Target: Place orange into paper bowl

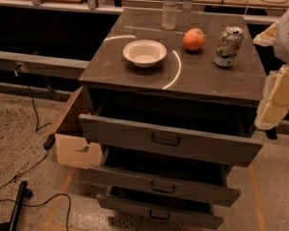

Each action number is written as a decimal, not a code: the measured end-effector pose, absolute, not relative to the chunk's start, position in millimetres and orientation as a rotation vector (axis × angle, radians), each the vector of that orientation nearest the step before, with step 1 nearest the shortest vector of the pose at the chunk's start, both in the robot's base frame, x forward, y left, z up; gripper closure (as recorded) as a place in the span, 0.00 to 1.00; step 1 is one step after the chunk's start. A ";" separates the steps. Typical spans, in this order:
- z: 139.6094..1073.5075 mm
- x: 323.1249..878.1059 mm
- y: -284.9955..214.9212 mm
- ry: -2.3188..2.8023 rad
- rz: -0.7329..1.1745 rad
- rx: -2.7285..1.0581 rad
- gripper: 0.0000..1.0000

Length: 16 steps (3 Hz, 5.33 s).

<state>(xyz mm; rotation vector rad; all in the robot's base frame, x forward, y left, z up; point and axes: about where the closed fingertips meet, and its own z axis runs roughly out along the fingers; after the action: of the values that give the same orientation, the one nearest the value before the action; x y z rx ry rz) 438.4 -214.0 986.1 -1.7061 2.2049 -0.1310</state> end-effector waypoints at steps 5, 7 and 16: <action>1001.1 563.8 -225.4 1.877 -0.107 -1.557 0.00; 964.0 653.3 -207.2 1.775 -0.132 -1.478 0.00; 890.2 837.2 -186.3 2.043 -0.090 -1.284 0.00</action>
Offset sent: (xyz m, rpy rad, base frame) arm 0.0946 -0.0211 0.0457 0.2495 -0.2378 0.1380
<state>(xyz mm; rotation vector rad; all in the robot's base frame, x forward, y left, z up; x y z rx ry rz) 837.2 -186.3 890.2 -1.2845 2.0427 -0.0900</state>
